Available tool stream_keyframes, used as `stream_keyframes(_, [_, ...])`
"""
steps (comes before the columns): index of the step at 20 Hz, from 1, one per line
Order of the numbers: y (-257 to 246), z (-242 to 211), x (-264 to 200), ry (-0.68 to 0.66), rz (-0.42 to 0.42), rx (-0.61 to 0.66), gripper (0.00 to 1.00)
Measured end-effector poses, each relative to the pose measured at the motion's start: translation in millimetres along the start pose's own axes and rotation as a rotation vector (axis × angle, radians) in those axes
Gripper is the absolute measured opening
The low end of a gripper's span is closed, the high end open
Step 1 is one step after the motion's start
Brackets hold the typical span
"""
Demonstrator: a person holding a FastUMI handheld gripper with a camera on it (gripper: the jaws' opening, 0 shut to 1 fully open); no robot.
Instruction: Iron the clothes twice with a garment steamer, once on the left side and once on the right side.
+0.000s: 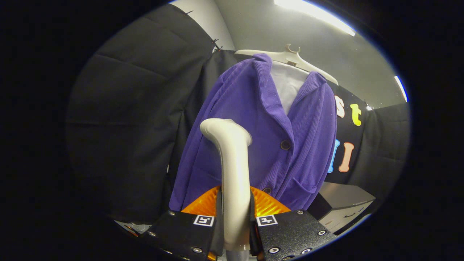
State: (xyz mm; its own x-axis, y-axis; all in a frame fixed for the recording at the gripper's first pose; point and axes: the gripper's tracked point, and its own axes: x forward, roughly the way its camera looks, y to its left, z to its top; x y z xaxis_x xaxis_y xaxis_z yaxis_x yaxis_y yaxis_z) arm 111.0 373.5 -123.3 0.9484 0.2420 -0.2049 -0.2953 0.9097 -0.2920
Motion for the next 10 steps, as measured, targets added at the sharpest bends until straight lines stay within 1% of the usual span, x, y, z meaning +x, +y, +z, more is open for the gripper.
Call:
stream_keyframes(6, [16,-49,-8,0.075,0.042,-0.015,0.28])
stream_keyframes(10, [23,-77,-9,0.114,0.054,-0.042,0.28])
